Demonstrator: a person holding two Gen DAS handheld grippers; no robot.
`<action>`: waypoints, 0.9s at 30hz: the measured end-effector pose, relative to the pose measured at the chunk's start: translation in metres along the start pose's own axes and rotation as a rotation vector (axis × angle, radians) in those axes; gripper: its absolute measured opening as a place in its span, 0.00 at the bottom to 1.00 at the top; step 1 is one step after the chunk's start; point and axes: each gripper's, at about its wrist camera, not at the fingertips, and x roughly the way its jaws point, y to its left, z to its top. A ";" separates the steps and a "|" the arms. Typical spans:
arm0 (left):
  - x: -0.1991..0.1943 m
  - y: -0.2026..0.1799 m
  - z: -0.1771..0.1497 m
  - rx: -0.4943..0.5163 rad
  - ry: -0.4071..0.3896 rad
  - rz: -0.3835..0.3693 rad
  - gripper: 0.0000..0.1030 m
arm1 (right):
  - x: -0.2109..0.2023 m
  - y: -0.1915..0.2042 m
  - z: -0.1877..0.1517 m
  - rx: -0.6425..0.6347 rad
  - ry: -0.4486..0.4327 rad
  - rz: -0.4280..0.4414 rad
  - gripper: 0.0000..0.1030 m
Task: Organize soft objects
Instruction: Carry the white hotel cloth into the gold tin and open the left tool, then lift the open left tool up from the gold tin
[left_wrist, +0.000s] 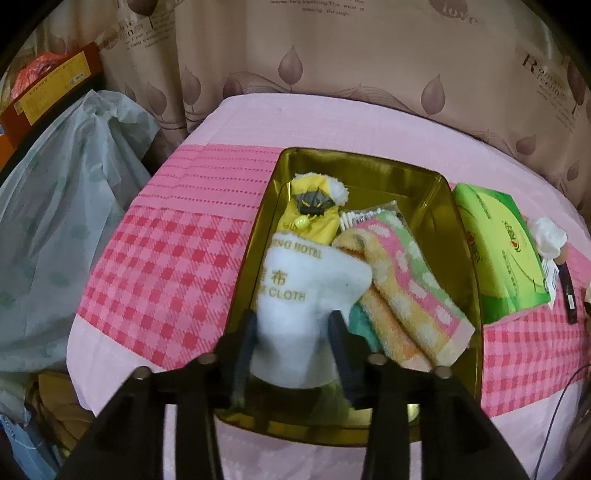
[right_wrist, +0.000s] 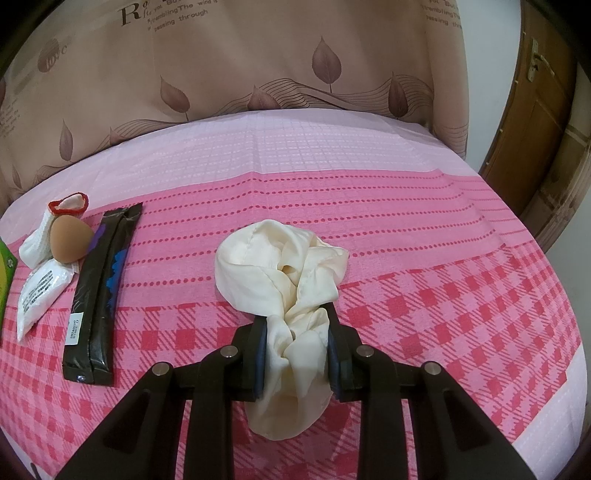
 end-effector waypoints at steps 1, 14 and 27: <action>0.000 0.000 -0.001 -0.002 0.002 0.001 0.42 | 0.000 0.000 0.000 0.000 0.000 0.000 0.25; -0.027 0.012 -0.010 -0.018 -0.045 0.022 0.49 | 0.000 -0.001 0.000 -0.001 0.000 -0.001 0.25; -0.047 -0.015 -0.016 -0.010 -0.136 0.028 0.49 | 0.000 0.000 0.000 0.003 0.001 0.003 0.25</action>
